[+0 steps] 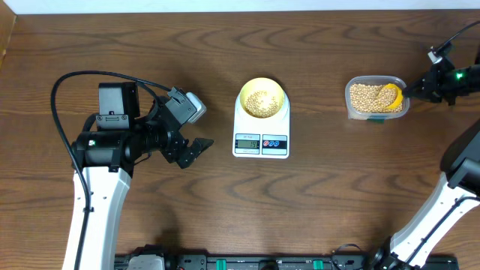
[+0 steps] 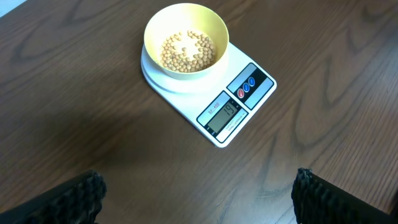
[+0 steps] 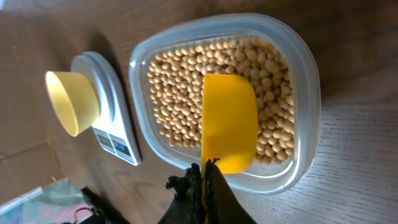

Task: Scoop item into bowl and weigh 50g on scale
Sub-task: 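Drag the scoop through the soybeans and lift it out, then carry the filled scoop left over the yellow bowl, then tilt the scoop and pour soybeans gradually into the bowl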

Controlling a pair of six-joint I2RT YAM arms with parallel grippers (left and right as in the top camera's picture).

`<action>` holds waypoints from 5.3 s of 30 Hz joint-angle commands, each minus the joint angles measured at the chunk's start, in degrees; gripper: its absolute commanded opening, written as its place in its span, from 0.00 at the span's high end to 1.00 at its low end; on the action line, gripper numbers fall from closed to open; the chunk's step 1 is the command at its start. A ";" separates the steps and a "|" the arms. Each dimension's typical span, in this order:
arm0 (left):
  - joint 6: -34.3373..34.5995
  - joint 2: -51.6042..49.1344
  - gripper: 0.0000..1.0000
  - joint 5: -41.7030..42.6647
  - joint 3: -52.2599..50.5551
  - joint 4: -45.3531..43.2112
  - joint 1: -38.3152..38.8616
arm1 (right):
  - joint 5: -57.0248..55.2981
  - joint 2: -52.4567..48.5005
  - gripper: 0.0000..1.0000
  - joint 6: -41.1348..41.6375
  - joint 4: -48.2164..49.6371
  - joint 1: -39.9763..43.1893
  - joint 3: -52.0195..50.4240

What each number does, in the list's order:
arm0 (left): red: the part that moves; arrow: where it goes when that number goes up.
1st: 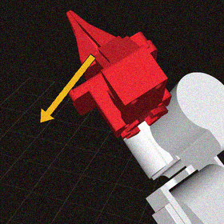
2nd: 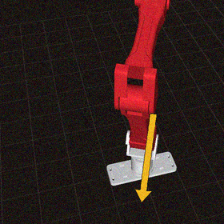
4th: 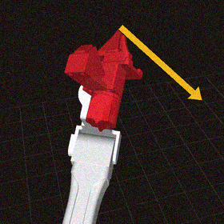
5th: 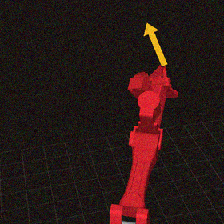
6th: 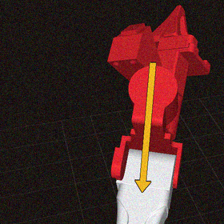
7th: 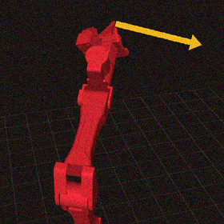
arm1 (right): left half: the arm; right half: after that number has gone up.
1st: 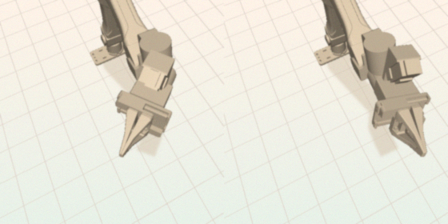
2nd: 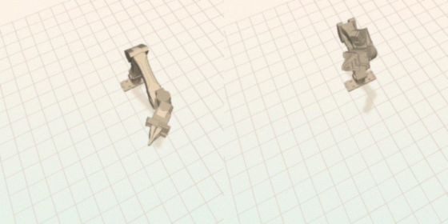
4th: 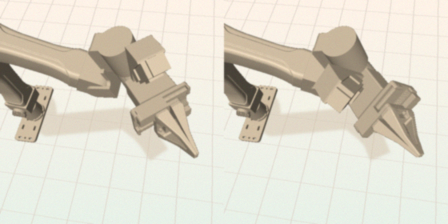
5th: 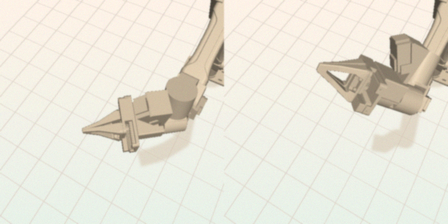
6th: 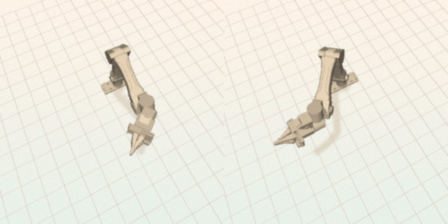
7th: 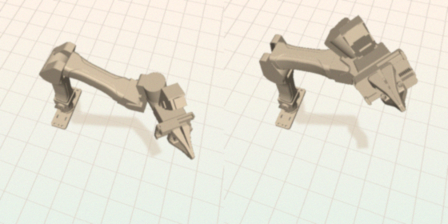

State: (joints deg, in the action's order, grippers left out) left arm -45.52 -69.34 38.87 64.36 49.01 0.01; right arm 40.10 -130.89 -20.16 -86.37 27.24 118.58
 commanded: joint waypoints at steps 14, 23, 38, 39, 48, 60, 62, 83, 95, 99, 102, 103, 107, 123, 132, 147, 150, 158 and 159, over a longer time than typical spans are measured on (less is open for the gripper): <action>-0.96 0.00 0.03 0.52 0.26 0.00 -0.33 | 12.81 -1.01 0.99 -1.79 -0.24 4.98 -0.31; -0.96 0.00 0.03 0.52 0.26 0.00 -0.33 | 17.22 -1.01 0.99 -3.08 -1.22 5.88 -0.31; -0.96 0.00 0.02 0.52 0.26 0.00 -0.33 | 20.83 -1.01 0.99 -10.49 -8.96 3.89 -0.31; -0.96 0.00 0.02 0.52 0.26 0.00 -0.33 | 21.55 -1.01 0.99 -11.19 -9.46 3.61 -0.31; -0.96 0.00 0.02 0.52 0.26 0.00 -0.33 | 24.20 -1.01 0.99 -13.35 -10.97 -0.55 -0.31; -0.96 0.00 0.02 0.52 0.26 0.00 -0.33 | 28.94 -1.01 0.99 -13.38 -10.82 -9.29 -0.31; -0.96 0.00 0.02 0.52 0.26 0.00 -0.33 | 29.53 -1.01 0.99 -13.38 -10.58 -10.91 -0.31; -0.96 0.00 0.02 0.52 0.26 0.00 -0.33 | 32.65 -1.01 0.99 -7.08 -0.20 -26.05 -0.31; -0.96 0.00 0.02 0.52 0.26 0.00 -0.33 | 27.15 -1.01 0.99 -0.13 6.95 -31.39 -0.09; -0.96 0.00 0.02 0.52 0.26 0.00 -0.33 | 23.32 -1.01 0.99 3.04 9.18 -32.57 0.83; -0.96 0.00 0.02 0.52 0.26 0.00 -0.33 | 20.68 -1.01 0.99 3.04 9.27 -33.62 2.19; -0.96 0.00 0.03 0.52 0.26 0.00 -0.33 | 19.85 -1.01 0.99 3.06 9.22 -33.86 2.54; -0.96 0.00 0.02 0.52 0.26 0.00 -0.33 | 16.15 -1.01 0.99 3.87 8.96 -35.15 4.37; -0.96 0.00 0.02 0.52 0.26 0.00 -0.33 | 2.29 -1.01 0.99 2.32 7.15 -40.79 12.24; -0.96 0.00 0.02 0.52 0.26 0.00 -0.33 | -8.76 -1.01 0.99 1.68 7.08 -44.46 16.87; -0.96 0.00 0.02 0.52 0.26 0.00 -0.33 | -14.53 -1.01 0.99 -0.28 5.92 -47.63 17.88; -0.96 0.00 0.03 0.52 0.26 0.00 -0.33 | -15.39 -1.01 0.99 -0.72 5.97 -48.02 17.92; -0.96 0.00 0.02 0.52 0.26 0.00 -0.33 | -17.29 -1.01 0.99 -1.33 5.64 -48.68 19.89; -0.96 0.00 0.02 0.52 0.26 0.00 -0.33 | -17.99 -1.01 0.99 -1.33 5.60 -48.78 20.22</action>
State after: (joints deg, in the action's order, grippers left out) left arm -45.52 -69.34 38.87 64.36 49.01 -0.01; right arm 23.68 -130.89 -20.34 -80.66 -20.27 136.29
